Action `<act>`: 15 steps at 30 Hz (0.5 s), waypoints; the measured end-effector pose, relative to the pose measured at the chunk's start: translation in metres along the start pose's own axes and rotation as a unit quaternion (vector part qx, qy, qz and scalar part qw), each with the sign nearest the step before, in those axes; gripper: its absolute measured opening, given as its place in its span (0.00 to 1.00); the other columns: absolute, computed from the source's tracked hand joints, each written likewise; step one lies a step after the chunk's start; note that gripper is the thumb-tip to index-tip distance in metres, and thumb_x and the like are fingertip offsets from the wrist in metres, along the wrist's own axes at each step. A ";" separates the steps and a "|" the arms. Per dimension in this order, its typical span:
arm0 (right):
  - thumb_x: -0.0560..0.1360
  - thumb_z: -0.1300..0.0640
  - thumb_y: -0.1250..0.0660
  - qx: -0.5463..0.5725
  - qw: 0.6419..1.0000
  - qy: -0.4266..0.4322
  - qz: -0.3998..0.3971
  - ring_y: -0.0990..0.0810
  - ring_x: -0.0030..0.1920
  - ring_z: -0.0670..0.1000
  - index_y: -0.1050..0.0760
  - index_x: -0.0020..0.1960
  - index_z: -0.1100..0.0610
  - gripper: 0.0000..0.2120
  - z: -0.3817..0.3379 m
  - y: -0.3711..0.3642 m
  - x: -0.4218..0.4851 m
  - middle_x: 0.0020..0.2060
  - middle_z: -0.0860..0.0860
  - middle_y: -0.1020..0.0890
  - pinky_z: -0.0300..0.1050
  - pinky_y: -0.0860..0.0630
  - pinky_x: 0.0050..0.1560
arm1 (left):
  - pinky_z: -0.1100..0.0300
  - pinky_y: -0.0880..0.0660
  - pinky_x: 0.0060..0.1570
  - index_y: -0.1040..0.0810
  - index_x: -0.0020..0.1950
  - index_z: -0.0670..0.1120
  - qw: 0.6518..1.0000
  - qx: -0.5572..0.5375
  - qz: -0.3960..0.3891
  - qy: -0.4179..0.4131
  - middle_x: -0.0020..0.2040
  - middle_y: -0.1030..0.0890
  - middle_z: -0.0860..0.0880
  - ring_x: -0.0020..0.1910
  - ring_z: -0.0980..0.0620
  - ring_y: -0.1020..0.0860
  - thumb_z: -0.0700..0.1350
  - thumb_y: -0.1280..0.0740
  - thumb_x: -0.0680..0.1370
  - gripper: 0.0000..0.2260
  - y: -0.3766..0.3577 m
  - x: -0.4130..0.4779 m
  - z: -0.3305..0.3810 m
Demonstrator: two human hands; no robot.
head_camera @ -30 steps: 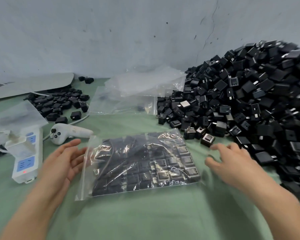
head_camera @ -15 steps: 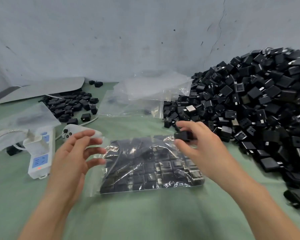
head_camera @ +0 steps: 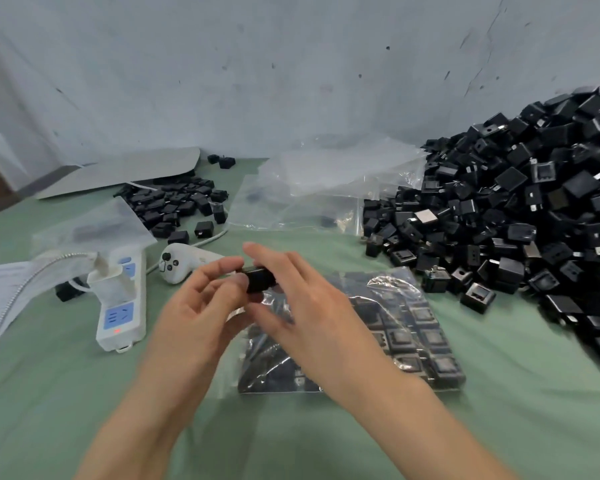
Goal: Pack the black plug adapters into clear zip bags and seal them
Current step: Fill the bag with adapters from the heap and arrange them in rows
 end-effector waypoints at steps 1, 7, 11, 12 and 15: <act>0.79 0.54 0.32 -0.001 1.000 0.003 -0.013 0.27 0.56 0.39 0.41 0.75 0.40 0.30 -0.001 -0.004 0.000 0.61 0.38 0.29 0.27 0.35 0.55 | 0.58 0.18 0.48 0.22 0.61 0.42 1.000 -0.019 -0.004 0.011 0.51 0.15 0.41 0.47 0.49 0.17 0.45 0.32 0.75 0.16 0.004 0.002 0.000; 0.81 0.51 0.35 0.003 0.999 -0.012 -0.048 0.30 0.61 0.39 0.52 0.77 0.33 0.35 -0.001 -0.015 0.001 0.68 0.32 0.36 0.23 0.39 0.54 | 0.60 0.19 0.53 0.23 0.64 0.42 0.996 -0.055 0.060 0.019 0.54 0.15 0.43 0.51 0.49 0.15 0.38 0.37 0.81 0.12 0.032 0.014 -0.005; 0.81 0.49 0.42 -0.019 0.996 -0.088 0.025 0.32 0.66 0.36 0.50 0.79 0.38 0.30 0.029 0.015 0.002 0.69 0.37 0.31 0.28 0.35 0.65 | 0.57 0.22 0.60 0.24 0.65 0.42 0.981 0.039 0.182 0.054 0.61 0.19 0.41 0.51 0.51 0.18 0.35 0.37 0.81 0.13 0.077 0.026 -0.022; 0.81 0.50 0.42 -0.005 0.991 -0.125 0.058 0.32 0.67 0.36 0.47 0.79 0.41 0.28 0.041 0.026 0.000 0.68 0.38 0.30 0.37 0.32 0.69 | 0.59 0.21 0.57 0.23 0.65 0.42 0.978 0.046 0.187 0.079 0.61 0.19 0.41 0.50 0.51 0.18 0.35 0.37 0.81 0.13 0.084 0.027 -0.028; 0.82 0.57 0.42 0.027 0.962 -0.221 0.158 0.28 0.63 0.38 0.39 0.77 0.44 0.25 0.070 0.055 -0.008 0.64 0.38 0.27 0.50 0.26 0.65 | 0.63 0.20 0.49 0.22 0.63 0.40 0.977 0.045 0.153 0.141 0.56 0.17 0.42 0.46 0.50 0.15 0.35 0.36 0.81 0.11 0.089 0.027 -0.045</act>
Point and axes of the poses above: each hand's wrist, its own x-axis towards the middle knuckle, its own y-axis out of the back of the hand, z = x × y, the point moved 5 cm from there along x, towards the middle knuckle
